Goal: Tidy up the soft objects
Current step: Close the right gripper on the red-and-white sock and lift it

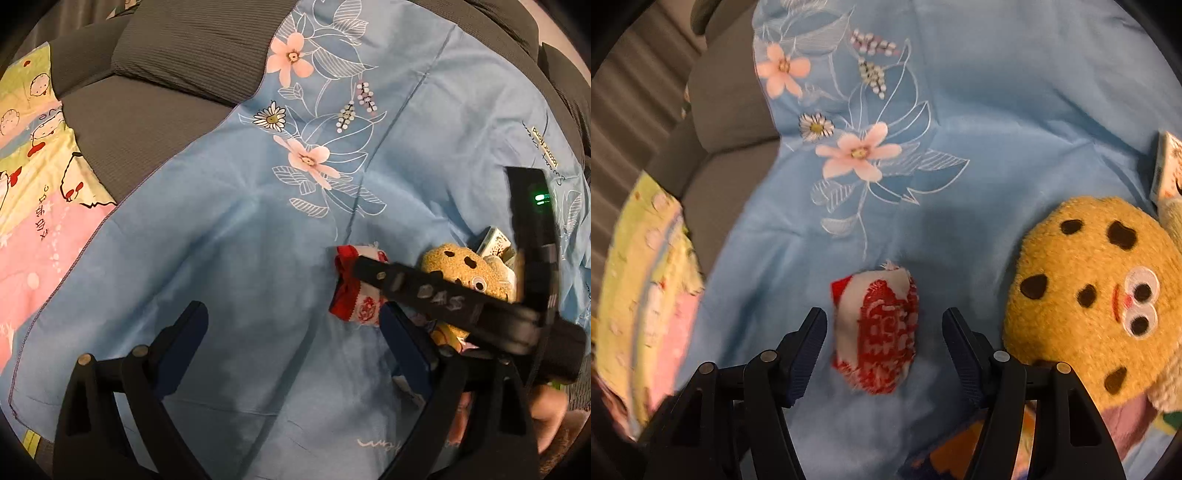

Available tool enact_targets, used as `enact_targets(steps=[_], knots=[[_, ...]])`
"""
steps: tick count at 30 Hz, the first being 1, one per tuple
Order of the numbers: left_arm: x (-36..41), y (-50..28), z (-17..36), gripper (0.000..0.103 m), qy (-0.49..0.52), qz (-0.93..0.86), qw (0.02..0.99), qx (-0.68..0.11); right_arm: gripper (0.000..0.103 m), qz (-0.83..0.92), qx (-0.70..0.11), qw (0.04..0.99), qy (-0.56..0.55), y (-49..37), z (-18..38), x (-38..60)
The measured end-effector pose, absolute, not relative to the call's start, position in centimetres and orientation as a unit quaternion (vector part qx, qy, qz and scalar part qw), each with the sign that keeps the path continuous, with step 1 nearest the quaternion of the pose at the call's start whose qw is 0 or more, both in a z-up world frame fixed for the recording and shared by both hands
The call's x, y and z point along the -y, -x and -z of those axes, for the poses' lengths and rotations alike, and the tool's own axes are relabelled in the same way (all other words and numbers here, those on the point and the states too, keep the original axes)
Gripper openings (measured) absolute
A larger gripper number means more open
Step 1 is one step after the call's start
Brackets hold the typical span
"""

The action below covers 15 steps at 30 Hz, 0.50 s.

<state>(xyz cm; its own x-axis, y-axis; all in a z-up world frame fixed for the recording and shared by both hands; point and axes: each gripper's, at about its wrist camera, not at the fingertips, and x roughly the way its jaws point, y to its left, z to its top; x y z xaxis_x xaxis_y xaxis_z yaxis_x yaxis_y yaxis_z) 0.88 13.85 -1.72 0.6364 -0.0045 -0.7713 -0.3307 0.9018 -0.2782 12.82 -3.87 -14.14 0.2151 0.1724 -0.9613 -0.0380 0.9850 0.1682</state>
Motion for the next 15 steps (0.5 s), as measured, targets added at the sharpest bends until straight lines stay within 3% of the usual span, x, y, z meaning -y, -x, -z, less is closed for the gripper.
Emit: enact_targets(steps=[5,7,15], knots=[[-13.7,-0.8,1.9,0.091,0.201,-0.088,0.880,-0.422,0.064,-0.072,-0.621,0.779,-0.060,-13.1,15.4,4.2],[-13.6,-0.7,1.9,0.090,0.203,-0.086,0.879,-0.424,0.042,-0.080,-0.614,0.783,-0.057,-13.0,15.3,4.1],[-12.7,-0.7,1.2,0.083,0.211,-0.068,0.884,-0.412,0.037,-0.090,-0.581,0.802,-0.109,-11.7,11.5,5.9]])
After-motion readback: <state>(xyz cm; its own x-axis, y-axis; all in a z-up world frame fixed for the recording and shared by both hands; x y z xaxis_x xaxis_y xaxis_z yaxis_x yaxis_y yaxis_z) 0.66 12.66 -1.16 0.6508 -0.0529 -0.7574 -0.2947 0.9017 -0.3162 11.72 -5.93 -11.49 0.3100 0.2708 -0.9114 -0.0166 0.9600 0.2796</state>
